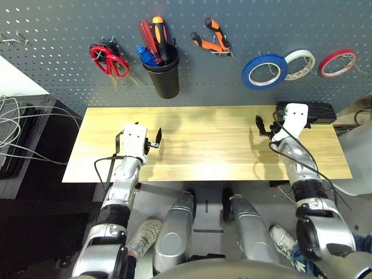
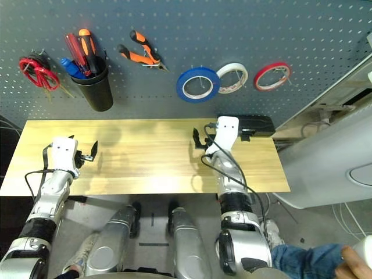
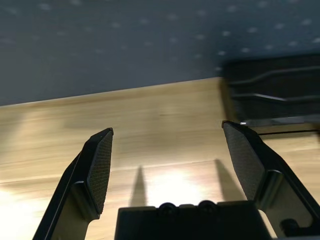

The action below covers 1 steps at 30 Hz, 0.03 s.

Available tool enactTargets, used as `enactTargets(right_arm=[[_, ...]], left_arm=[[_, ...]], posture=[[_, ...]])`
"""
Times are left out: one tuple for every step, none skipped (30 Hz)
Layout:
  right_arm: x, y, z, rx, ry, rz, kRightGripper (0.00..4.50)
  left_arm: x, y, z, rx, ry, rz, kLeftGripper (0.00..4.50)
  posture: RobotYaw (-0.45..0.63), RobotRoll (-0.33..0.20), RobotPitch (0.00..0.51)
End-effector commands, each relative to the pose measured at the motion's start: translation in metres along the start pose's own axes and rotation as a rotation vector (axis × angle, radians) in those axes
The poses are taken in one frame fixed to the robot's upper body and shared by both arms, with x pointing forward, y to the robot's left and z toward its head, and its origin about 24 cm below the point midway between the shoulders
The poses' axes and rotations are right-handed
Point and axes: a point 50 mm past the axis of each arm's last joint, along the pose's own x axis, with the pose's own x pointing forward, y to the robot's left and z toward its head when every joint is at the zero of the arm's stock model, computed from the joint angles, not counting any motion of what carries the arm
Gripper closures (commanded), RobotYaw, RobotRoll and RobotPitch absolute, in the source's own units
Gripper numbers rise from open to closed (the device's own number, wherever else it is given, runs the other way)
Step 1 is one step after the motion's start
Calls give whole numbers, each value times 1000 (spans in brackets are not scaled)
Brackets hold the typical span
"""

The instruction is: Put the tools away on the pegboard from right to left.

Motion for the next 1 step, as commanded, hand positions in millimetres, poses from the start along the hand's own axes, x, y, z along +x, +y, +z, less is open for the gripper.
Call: enactTargets(right_arm=[[-2,-11,-9,0,33,-28,0]], left_arm=[[-1,-6,-12,4,71,-18,30]], posture=[[134,0,267]])
